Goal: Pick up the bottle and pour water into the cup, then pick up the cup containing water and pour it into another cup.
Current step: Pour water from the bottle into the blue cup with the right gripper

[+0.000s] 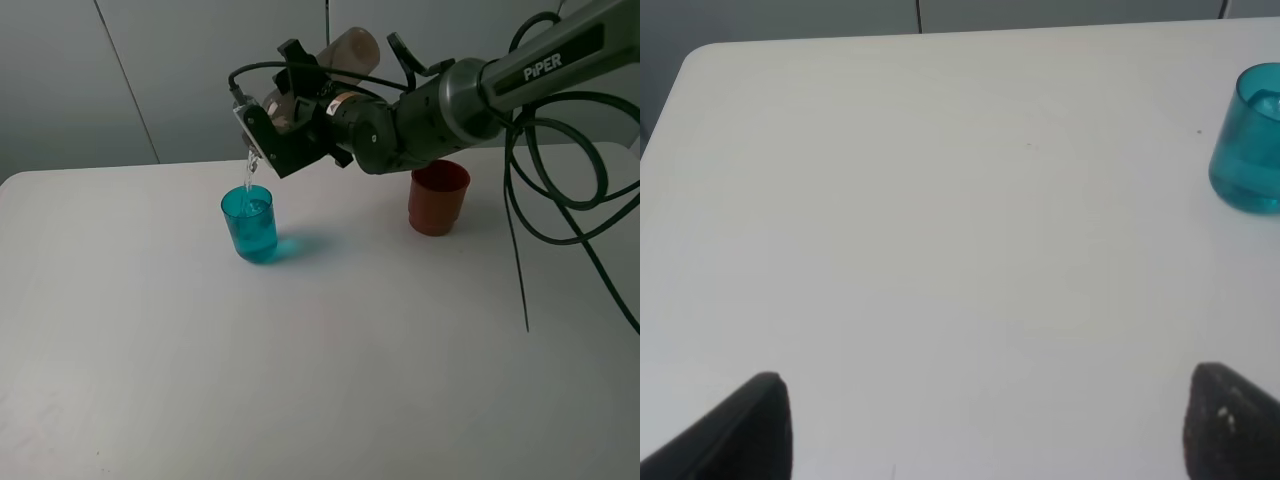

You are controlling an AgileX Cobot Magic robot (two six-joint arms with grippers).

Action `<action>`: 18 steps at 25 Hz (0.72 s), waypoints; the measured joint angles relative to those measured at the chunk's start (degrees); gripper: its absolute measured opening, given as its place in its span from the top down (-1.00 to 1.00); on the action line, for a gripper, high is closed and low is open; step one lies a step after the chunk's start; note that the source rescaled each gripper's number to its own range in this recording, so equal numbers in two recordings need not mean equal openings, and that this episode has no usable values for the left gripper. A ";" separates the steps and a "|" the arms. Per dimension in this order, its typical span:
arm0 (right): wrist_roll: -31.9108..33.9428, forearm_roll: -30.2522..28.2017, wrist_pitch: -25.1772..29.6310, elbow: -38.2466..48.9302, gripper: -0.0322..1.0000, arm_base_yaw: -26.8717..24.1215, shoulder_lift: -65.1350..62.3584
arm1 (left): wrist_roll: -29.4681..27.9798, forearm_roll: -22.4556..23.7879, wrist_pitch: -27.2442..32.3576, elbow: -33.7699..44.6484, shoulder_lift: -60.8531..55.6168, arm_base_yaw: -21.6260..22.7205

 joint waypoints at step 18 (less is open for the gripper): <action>0.00 -9.71 -8.75 -0.12 0.94 0.02 0.00 | 0.00 0.00 0.00 0.00 0.00 0.00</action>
